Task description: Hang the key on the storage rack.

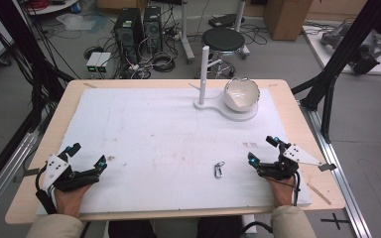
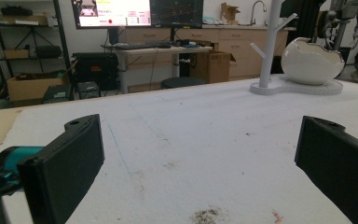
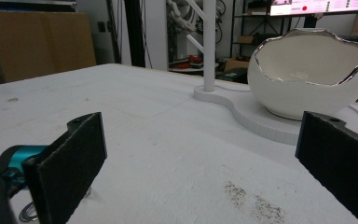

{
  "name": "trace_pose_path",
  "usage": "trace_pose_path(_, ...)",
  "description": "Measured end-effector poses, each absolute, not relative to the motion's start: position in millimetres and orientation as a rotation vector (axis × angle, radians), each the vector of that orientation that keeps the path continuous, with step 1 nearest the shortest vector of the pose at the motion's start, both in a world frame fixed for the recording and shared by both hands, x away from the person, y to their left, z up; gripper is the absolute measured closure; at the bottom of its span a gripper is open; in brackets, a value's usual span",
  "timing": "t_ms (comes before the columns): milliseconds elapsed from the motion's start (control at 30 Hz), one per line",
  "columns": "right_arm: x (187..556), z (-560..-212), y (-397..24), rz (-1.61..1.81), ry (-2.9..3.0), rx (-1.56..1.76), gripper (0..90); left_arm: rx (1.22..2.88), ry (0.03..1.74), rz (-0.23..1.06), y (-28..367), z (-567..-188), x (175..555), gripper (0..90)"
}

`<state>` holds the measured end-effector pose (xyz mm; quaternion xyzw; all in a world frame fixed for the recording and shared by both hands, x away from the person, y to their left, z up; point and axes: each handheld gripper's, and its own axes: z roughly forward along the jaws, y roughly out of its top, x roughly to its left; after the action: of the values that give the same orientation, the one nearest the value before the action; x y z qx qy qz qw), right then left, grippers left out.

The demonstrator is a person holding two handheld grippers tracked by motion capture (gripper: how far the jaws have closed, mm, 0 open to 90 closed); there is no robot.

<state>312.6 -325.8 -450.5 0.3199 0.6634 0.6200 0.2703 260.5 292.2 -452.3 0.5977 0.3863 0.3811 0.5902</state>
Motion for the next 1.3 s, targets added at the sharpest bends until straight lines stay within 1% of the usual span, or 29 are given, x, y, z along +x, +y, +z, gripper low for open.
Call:
trace_pose_path(600, 312.3, -450.2, -326.3, 1.684, 1.794, 0.88, 0.8, 1.384, 0.903, 0.893, 291.5, -452.4, 260.1, 1.7)
trace_pose_path(767, 317.8, -448.0, -327.7, 1.668, 1.826, 0.92, 0.8, 1.389, 0.902, 0.893, 291.5, -452.3, 260.4, 1.8)
trace_pose_path(1067, 327.2, -396.9, -323.6, 1.663, 2.045, 0.741, 0.8, 1.385, 0.901, 0.894, 291.3, -452.3, 260.3, 1.7)
trace_pose_path(1133, 329.5, -392.0, -321.9, 1.661, 2.071, 0.729, 0.8, 1.383, 0.901, 0.894, 291.2, -452.4, 260.1, 1.7)
trace_pose_path(1300, 343.4, -370.3, -305.0, 1.563, 2.301, 0.59, 0.9, 1.386, 0.901, 0.893, 291.5, -452.3, 260.2, 1.7)
